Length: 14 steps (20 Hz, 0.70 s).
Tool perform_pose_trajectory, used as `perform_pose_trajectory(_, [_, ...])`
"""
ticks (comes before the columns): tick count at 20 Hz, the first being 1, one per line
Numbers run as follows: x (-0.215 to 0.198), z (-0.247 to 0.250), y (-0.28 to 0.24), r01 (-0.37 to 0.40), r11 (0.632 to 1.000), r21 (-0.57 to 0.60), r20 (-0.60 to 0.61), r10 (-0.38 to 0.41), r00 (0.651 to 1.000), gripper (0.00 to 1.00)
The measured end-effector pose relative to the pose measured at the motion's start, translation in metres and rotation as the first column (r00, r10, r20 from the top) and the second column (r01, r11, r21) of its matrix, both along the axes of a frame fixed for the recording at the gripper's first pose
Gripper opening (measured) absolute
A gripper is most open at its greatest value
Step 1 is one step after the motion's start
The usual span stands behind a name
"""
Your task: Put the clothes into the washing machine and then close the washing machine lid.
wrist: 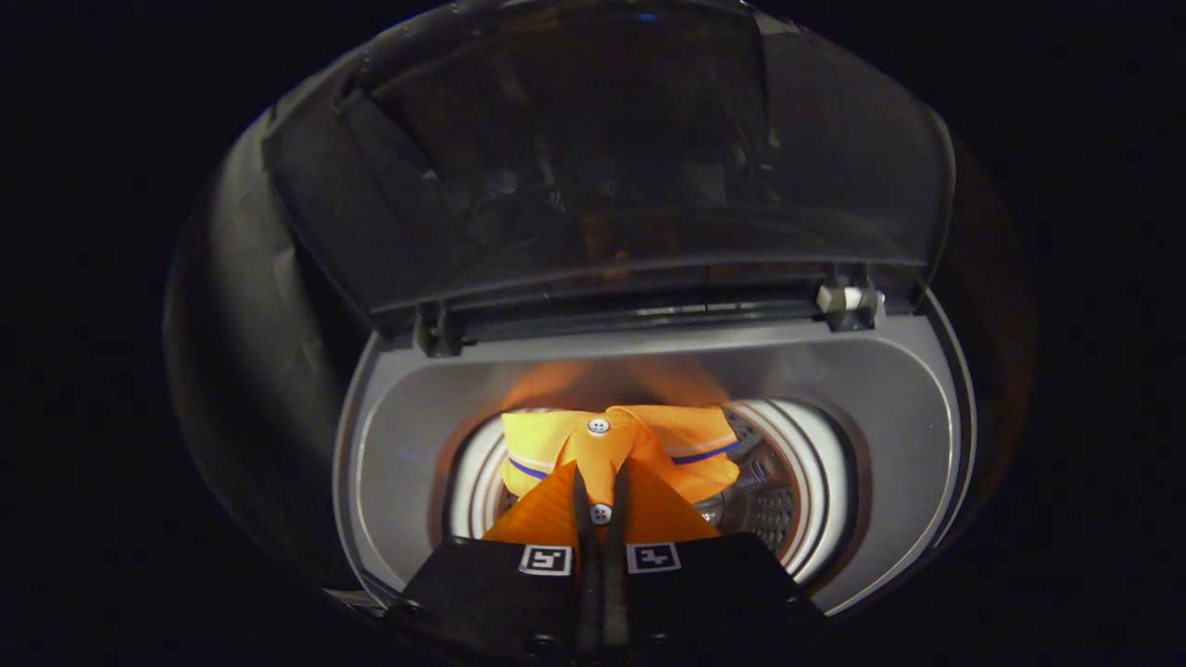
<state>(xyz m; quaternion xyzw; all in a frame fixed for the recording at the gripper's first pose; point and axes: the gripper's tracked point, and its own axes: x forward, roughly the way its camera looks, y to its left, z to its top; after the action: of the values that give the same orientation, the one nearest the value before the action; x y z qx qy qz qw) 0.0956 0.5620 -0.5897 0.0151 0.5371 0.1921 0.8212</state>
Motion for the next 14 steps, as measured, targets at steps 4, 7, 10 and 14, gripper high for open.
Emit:
perform_pose_trajectory(4, [0.004,-0.014,-0.004,0.015,0.999,-0.030,-0.026,-0.015,1.000,0.08])
perform_pose_trajectory(7, [0.010,-0.016,-0.005,-0.008,0.998,-0.055,-0.018,0.007,1.000,0.08])
perform_pose_trajectory(10, [0.008,-0.016,-0.002,-0.007,0.998,-0.058,-0.025,0.006,1.000,0.08])
perform_pose_trajectory(14, [-0.001,-0.024,-0.003,-0.008,0.997,-0.077,-0.076,0.002,0.997,0.14])
